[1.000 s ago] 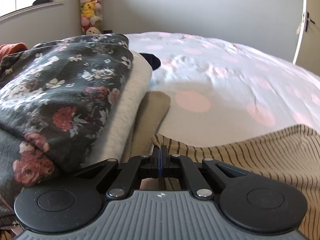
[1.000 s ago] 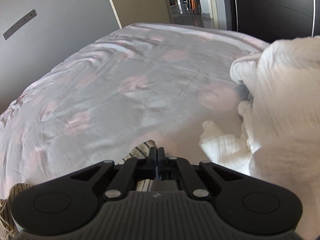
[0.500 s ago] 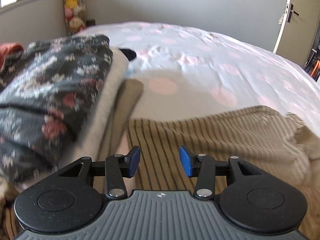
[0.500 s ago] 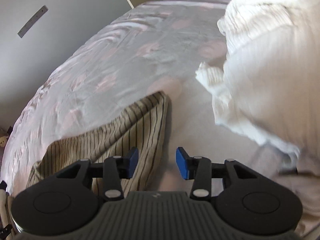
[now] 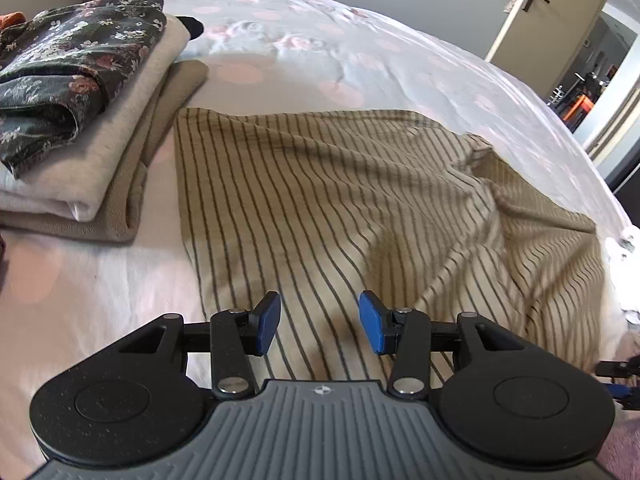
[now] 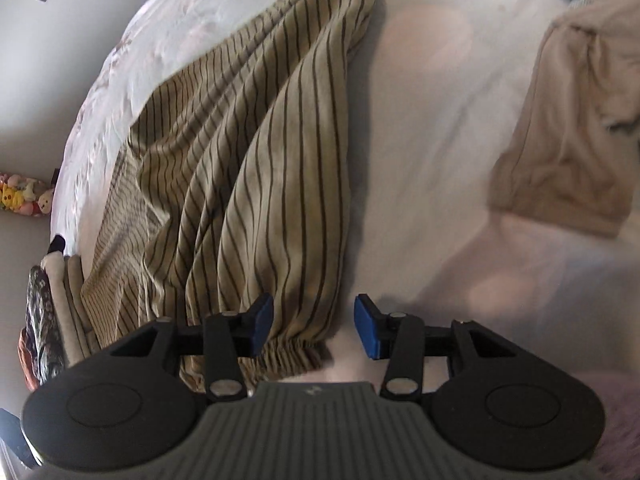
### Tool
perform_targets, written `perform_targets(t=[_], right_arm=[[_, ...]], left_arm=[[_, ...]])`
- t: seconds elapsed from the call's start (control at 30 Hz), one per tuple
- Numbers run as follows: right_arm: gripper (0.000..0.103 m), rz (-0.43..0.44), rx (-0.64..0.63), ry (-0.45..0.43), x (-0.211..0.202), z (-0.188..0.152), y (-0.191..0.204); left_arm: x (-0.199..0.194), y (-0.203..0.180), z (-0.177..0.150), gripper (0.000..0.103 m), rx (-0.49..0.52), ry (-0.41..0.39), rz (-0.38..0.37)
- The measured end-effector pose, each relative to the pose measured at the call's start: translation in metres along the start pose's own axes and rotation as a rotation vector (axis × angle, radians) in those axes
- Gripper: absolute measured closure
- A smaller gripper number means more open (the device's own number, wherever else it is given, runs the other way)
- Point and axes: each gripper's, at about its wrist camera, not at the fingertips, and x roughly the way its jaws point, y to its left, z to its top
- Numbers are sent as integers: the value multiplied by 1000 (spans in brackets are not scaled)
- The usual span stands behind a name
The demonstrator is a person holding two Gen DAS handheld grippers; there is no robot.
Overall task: Fold clothes
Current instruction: 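Grasp the elastic leg cuff with the right gripper and pull it across the pants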
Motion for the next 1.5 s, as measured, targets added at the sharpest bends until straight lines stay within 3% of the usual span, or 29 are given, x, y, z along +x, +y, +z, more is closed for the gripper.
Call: perform_targets(t=[0.23, 0.33, 0.37, 0.5, 0.63, 0.77, 0.87, 1.1, 1.33, 1.5], right_arm=[[59, 8, -14, 49, 29, -7, 8], [94, 3, -37, 51, 31, -8, 11], [98, -6, -55, 43, 28, -10, 13], [100, -63, -131, 47, 8, -14, 18], [100, -178, -256, 72, -3, -28, 22], [100, -361, -447, 119, 14, -42, 42], [100, -427, -486, 161, 30, -41, 49], [99, -348, -425, 134, 28, -29, 40], [99, -279, -376, 105, 24, -18, 30], [99, -208, -318, 71, 18, -7, 22]], left_arm=[[-21, -6, -23, 62, -11, -1, -41], [-29, -8, -26, 62, -17, -13, -57], [-32, -8, -27, 62, -19, -17, -61], [-45, -10, -33, 61, -12, -14, -77], [-52, -17, -38, 61, 17, 5, -87], [-52, -28, -42, 59, 56, 47, -86], [-49, -32, -47, 58, 63, 74, -97], [-17, -33, -49, 58, 16, 195, -69], [19, -32, -72, 59, 39, 361, 59], [9, -31, -74, 59, 37, 313, 56]])
